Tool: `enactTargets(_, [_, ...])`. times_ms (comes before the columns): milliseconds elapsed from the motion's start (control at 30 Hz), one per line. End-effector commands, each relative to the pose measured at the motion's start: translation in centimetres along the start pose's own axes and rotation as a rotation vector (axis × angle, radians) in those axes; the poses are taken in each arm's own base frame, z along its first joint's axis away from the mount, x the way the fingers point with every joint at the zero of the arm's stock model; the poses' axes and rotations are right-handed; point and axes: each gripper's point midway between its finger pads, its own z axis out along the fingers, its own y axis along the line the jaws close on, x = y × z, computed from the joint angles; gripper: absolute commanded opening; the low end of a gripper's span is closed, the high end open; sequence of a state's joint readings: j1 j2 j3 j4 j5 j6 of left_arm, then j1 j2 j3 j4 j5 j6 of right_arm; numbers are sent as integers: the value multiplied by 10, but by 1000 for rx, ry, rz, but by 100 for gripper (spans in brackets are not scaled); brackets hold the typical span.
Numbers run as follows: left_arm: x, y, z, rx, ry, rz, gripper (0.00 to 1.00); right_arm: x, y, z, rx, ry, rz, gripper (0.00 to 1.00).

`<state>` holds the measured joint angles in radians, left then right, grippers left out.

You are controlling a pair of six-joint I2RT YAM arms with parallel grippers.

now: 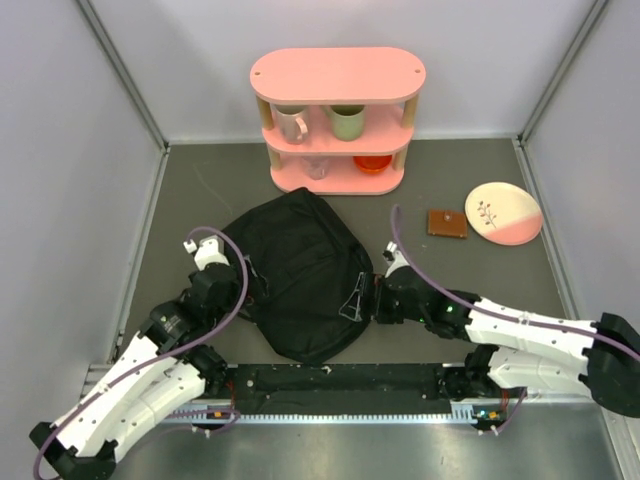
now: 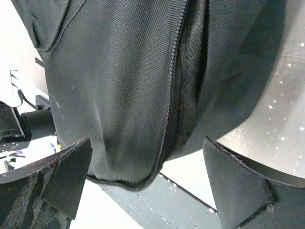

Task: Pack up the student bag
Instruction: Zip the student bag at the center of the board.

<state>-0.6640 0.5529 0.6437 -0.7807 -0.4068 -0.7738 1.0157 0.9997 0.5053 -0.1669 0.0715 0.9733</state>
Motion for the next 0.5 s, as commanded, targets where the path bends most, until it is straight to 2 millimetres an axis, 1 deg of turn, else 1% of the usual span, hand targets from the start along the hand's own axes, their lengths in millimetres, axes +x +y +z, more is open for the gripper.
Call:
enactTargets(0, [11,-4,10,29,50,-32,99,-9,26,13,-105,16,66,94])
enactTargets(33, [9,-3,12,30,45,-38,99,-13,29,16,-123,5,80,89])
enactTargets(67, [11,-2,13,31,51,-33,99,-18,23,21,-113,-2,99,79])
enactTargets(133, [11,-2,15,34,54,-34,99,-21,21,23,-122,0,119,66])
enactTargets(167, [11,-1,15,34,52,-29,99,-26,20,24,-130,-13,129,56])
enactTargets(200, [12,0,16,29,54,-25,99,-34,16,24,-123,-33,141,53])
enactTargets(233, [10,0,15,28,50,-25,99,-39,12,24,-118,-48,145,46])
enactTargets(267, [9,-1,15,33,47,-23,99,-45,8,23,-108,-62,142,26])
enactTargets(300, [9,0,16,32,46,-22,99,-58,-1,23,-98,-86,160,16])
enactTargets(367, [9,-2,17,38,46,-20,99,-69,-8,22,-92,-102,155,0])
enactTargets(400, [10,-2,18,40,48,-18,99,-74,-12,21,-93,-100,157,0])
enactTargets(433, [10,-3,18,42,50,-19,99,-86,-24,21,-69,-124,161,0])
enactTargets(467, [11,-4,19,48,57,-19,99,-95,-27,20,-66,-136,161,0])
